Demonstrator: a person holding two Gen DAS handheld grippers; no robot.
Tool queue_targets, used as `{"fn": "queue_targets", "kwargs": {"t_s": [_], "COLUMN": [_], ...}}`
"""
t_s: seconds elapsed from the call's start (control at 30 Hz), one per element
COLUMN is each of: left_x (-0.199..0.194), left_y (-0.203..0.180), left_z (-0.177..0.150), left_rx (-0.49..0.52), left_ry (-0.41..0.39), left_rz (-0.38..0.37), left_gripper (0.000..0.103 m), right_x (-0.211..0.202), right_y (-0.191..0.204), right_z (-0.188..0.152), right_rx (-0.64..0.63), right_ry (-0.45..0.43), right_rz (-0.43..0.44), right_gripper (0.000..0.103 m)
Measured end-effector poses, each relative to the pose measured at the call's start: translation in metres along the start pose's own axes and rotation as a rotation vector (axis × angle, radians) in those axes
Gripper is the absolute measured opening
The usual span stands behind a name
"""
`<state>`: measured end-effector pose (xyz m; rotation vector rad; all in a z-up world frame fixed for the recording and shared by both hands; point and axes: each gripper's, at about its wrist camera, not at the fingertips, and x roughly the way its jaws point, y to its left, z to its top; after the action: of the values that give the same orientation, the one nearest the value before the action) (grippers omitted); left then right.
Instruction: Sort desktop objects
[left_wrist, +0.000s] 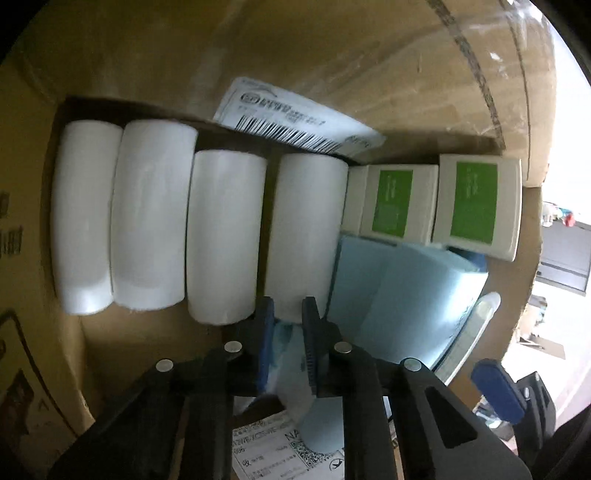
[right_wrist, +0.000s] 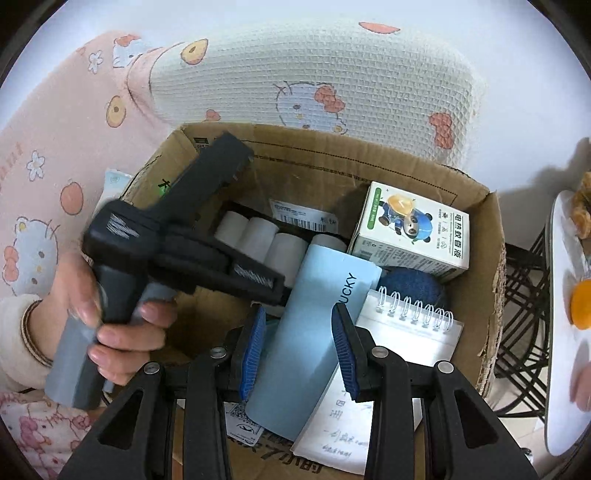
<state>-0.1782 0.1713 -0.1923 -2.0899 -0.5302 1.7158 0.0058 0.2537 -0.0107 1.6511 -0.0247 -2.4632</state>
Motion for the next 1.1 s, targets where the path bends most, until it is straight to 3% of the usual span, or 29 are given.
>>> {"fn": "queue_targets", "kwargs": {"t_s": [0.07, 0.13, 0.2, 0.27, 0.4, 0.6, 0.8, 0.93, 1.1], "left_x": [-0.011, -0.032, -0.055, -0.071, -0.106, -0.140, -0.166, -0.190, -0.236], "left_y": [-0.007, -0.017, -0.027, -0.032, -0.038, -0.027, -0.030, -0.013, 0.013], "left_z": [-0.007, -0.018, -0.030, -0.038, -0.061, -0.085, -0.119, -0.138, -0.154], "left_rx": [0.057, 0.123, 0.190, 0.223, 0.272, 0.315, 0.393, 0.390, 0.311], "left_ry": [-0.044, -0.146, -0.244, -0.301, -0.473, -0.582, -0.769, -0.870, -0.984], "left_rz": [0.037, 0.114, 0.134, 0.148, 0.179, 0.137, 0.252, 0.289, 0.263], "left_gripper": [0.017, 0.017, 0.024, 0.038, 0.042, 0.044, 0.044, 0.044, 0.045], "right_x": [-0.003, -0.005, -0.008, -0.009, -0.016, -0.031, -0.044, -0.054, -0.079], "right_y": [0.001, 0.002, 0.005, 0.007, 0.007, 0.015, 0.029, 0.042, 0.064], "right_z": [-0.001, -0.003, -0.004, -0.004, -0.003, -0.003, -0.003, -0.002, 0.012], "right_rx": [-0.002, -0.005, -0.005, 0.007, 0.044, 0.071, 0.110, 0.145, 0.089], "right_ry": [-0.002, -0.004, -0.012, -0.029, -0.069, -0.123, -0.194, -0.273, -0.333], "right_rz": [0.002, -0.001, -0.011, -0.024, -0.001, 0.011, 0.016, 0.039, 0.025], "right_gripper": [0.034, 0.034, 0.034, 0.034, 0.034, 0.034, 0.034, 0.034, 0.034]}}
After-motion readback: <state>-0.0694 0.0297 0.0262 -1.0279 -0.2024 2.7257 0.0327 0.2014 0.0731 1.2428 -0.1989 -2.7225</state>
